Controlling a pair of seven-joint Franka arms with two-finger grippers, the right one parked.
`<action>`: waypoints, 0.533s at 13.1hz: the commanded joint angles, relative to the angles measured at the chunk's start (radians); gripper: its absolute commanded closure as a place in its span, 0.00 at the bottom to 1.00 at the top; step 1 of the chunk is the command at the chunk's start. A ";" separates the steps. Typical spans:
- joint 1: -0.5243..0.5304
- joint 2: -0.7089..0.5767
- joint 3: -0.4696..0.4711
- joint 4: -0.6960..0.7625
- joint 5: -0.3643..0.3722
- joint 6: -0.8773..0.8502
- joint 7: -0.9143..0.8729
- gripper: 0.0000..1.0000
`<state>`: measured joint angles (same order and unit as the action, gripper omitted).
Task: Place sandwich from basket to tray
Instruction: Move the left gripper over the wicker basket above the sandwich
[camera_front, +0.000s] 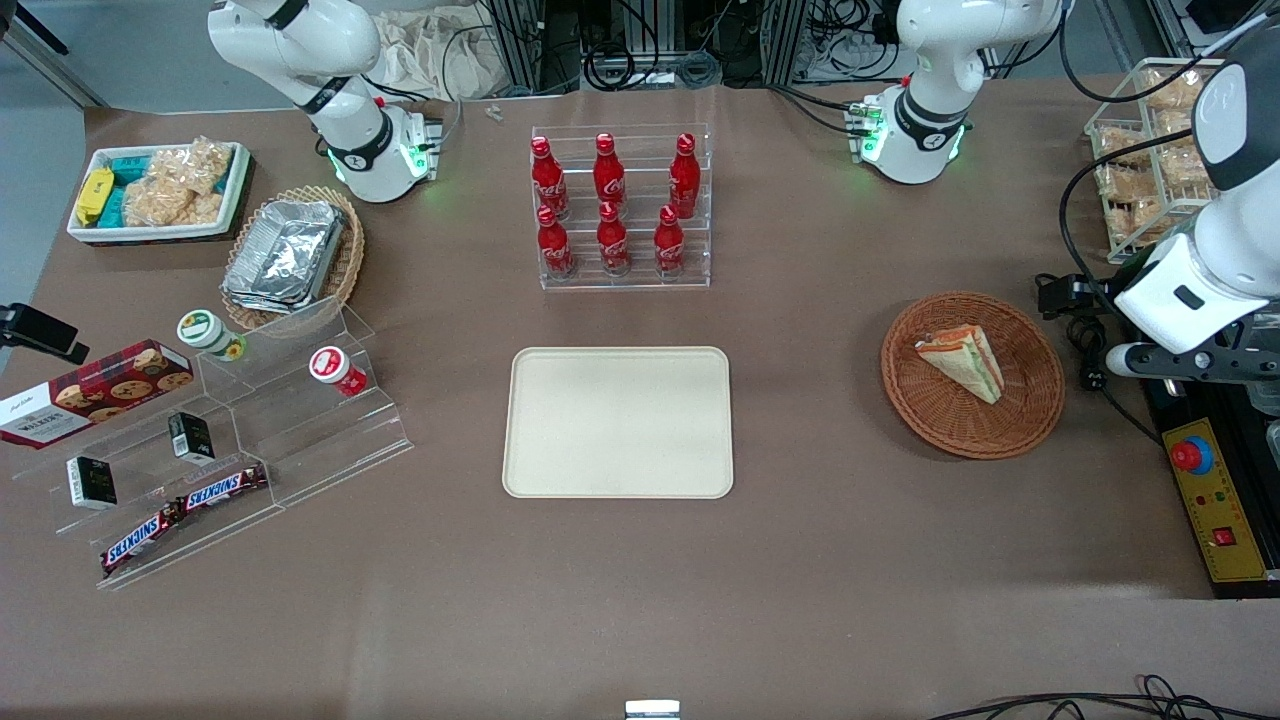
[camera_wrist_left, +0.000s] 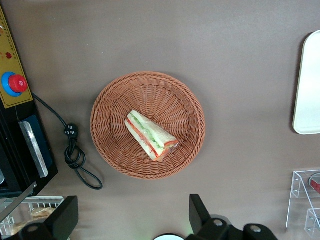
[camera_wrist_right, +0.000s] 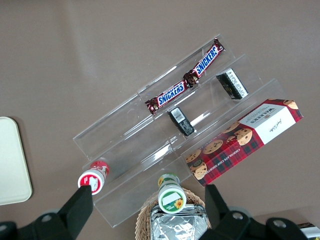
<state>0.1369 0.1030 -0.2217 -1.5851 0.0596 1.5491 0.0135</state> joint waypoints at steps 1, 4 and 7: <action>0.003 0.021 -0.010 0.033 0.002 -0.015 -0.015 0.00; 0.001 0.024 -0.010 0.031 0.011 -0.026 -0.049 0.00; -0.003 0.012 -0.018 -0.015 0.005 -0.041 -0.434 0.00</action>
<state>0.1353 0.1143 -0.2274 -1.5890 0.0595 1.5303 -0.2080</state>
